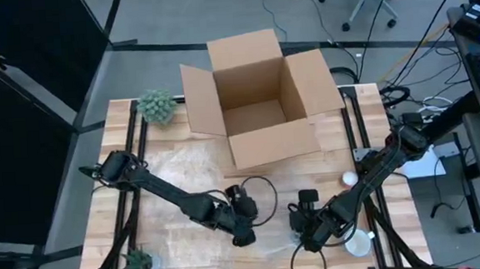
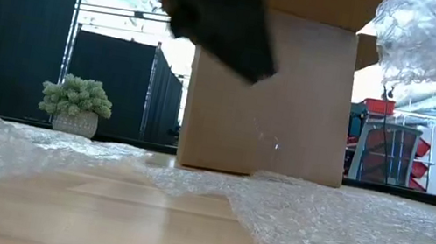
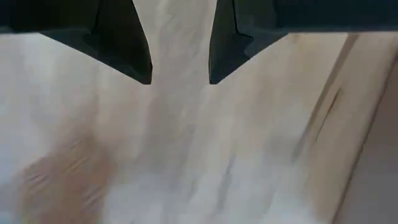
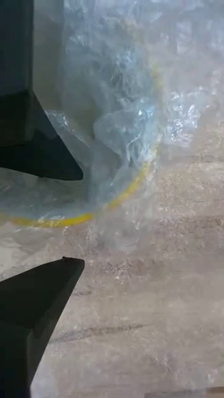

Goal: Wrap mug
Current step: Wrap the orange mug with bubble wrap

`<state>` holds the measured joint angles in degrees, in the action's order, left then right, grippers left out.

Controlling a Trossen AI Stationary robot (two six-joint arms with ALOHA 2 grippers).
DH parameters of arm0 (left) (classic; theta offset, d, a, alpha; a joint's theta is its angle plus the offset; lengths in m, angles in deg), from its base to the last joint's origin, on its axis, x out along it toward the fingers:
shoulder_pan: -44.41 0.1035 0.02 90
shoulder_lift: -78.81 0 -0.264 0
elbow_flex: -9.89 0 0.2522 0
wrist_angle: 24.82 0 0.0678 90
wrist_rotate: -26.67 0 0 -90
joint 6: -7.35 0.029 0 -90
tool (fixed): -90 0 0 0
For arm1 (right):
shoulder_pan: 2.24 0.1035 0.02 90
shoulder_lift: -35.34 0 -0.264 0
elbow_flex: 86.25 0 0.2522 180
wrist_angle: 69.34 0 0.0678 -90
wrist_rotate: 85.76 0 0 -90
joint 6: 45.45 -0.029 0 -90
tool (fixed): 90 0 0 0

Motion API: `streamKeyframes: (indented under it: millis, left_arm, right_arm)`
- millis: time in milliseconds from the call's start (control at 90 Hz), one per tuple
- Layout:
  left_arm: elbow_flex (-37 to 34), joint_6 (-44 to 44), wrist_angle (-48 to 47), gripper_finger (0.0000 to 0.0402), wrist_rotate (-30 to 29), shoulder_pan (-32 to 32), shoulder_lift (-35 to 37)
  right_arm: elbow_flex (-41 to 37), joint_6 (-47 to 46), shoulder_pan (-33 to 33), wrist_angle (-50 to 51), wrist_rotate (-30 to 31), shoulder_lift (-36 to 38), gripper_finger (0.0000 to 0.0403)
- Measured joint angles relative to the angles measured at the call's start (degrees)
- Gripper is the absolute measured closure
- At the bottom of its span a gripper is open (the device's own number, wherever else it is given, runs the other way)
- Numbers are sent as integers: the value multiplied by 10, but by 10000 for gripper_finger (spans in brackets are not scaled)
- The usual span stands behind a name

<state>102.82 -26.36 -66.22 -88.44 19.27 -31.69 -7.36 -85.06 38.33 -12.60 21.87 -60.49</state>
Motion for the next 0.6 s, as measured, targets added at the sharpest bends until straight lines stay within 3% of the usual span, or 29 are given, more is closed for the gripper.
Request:
streamKeyframes:
  millis: [200,478,600]
  left_arm:
    - [-52,-76,-18,254,-30,1,0]
    - [-117,-95,21,254,-95,21,0]
    - [-132,-76,58,254,-61,36,0]
  right_arm:
    - [0,2,0,0,0,0,198]
    - [0,-1,0,0,0,0,198]
    - [0,0,0,-1,1,0,198]
